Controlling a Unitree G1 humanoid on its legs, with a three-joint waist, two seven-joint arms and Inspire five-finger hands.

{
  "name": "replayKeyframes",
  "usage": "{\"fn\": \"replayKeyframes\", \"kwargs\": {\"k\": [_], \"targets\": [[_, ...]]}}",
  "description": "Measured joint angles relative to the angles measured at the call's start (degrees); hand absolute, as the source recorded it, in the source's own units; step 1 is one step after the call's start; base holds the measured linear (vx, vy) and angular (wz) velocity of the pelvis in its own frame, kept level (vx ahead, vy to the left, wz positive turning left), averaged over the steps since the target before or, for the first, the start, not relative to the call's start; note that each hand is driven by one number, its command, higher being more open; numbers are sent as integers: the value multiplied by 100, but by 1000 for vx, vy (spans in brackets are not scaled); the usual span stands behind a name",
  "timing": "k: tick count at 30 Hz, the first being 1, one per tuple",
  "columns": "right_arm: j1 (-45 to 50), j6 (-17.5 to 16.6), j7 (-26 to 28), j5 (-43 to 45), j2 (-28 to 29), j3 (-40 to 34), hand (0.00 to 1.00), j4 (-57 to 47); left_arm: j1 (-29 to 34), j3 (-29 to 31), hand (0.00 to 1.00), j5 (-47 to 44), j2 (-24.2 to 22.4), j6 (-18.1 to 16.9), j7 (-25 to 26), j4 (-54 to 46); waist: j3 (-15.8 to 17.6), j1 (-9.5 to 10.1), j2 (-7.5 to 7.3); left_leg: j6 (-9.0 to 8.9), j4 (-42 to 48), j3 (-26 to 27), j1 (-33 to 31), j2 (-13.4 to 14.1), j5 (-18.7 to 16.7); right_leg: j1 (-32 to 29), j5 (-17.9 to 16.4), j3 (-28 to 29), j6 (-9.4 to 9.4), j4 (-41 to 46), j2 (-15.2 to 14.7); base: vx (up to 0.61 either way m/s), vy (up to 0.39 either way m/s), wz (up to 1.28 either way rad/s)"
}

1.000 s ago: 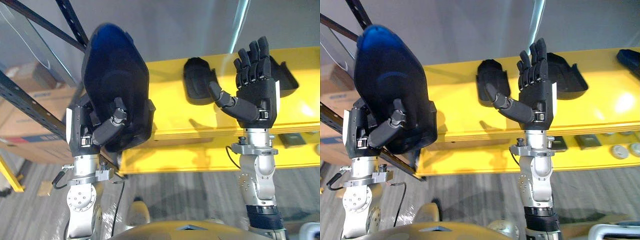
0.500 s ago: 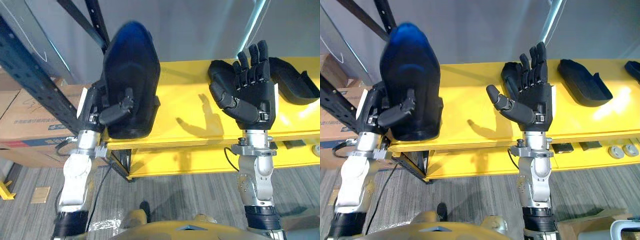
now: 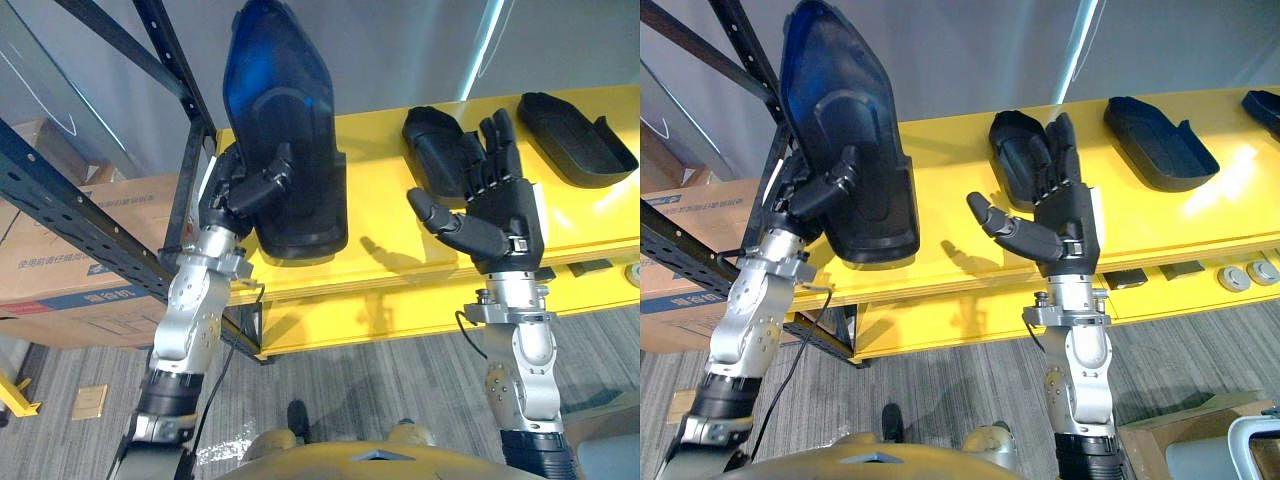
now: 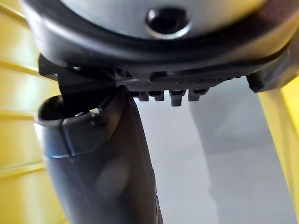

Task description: Walk over and take three plastic housings, then place them on the shelf

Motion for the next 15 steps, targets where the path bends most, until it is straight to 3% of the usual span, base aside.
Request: {"fn": "replayKeyframes", "kwargs": {"k": [7, 15], "targets": [[-4, 53, 120, 39, -225, 48, 100, 0, -882, -84, 0, -178, 405, 726, 302, 1450, 37, -286, 2, -1, -1, 180, -103, 30, 99, -199, 32, 164, -32, 2, 56, -21, 12, -11], [13, 278, 322, 28, -362, 567, 100, -1, -1618, -461, 0, -208, 487, 990, 473, 1878, 116, -365, 53, -40, 0, 405, -44, 98, 152, -296, 70, 402, -85, 13, 142, -2, 4, -13]]}}
